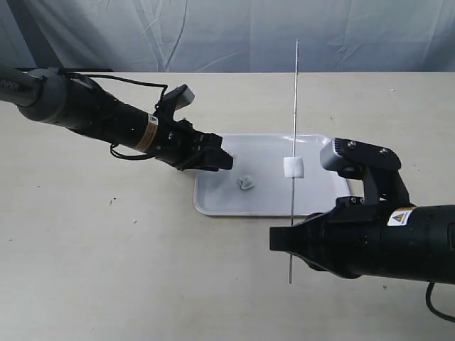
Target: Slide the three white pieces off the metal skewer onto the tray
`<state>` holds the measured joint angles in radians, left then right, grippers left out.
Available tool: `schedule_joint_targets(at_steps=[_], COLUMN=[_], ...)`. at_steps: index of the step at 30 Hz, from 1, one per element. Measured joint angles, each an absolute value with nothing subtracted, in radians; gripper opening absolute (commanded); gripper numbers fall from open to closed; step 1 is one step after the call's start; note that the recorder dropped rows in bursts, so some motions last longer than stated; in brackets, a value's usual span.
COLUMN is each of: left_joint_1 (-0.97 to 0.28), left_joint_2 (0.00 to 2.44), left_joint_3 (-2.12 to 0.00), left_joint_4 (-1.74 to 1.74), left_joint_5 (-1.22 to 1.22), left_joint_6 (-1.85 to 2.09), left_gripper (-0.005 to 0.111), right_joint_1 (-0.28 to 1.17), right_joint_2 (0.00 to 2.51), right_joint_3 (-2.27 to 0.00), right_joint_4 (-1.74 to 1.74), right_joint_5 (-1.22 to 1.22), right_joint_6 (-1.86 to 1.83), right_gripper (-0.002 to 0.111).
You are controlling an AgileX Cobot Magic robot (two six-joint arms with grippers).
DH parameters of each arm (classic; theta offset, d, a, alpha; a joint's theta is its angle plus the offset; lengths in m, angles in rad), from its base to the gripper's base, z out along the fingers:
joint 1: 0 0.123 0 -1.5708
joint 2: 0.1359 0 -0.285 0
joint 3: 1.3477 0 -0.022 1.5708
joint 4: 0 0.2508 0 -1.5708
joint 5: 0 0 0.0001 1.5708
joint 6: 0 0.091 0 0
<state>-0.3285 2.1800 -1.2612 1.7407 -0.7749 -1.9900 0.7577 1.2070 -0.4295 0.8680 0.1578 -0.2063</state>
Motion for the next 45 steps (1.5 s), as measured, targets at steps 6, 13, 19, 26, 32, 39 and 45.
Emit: schedule_joint_targets(at_steps=[6,13,19,26,32,39,45], left_joint_1=[-0.343,-0.391,-0.381,-0.353,-0.353,-0.375,-0.412], left_joint_2=[2.184,2.184,2.184,2.183,2.196,2.187,2.160], left_joint_3=[-1.314,-1.323,-1.323,-1.338,-1.302,-1.324,-1.340], left_joint_4=[1.745,1.745,1.691,1.698,1.700,1.703,1.733], left_joint_5=[-0.846,-0.842,-0.900,-0.849,-0.887,-0.945,-0.895], left_joint_6=[-2.022,-1.917,-2.049,-1.949,-2.026,-2.000,-1.910], left_gripper=[0.037,0.033,0.034,0.033,0.031,0.028,0.028], right_joint_1=[0.758,0.758,0.758,0.758,0.758,0.758,0.758], right_joint_2=[1.207,1.207,1.207,1.207,1.207,1.207,1.198], right_joint_3=[-0.429,-0.429,-0.429,-0.429,-0.429,-0.429,-0.429], right_joint_4=[0.868,0.868,0.868,0.868,0.868,0.864,0.849], right_joint_5=[0.168,0.170,0.177,0.182,0.193,0.195,0.207], right_joint_6=[-0.206,-0.206,-0.206,-0.206,-0.206,-0.206,-0.206], right_gripper=[-0.001,-0.001,-0.001,-0.001,-0.001,-0.001,-0.001])
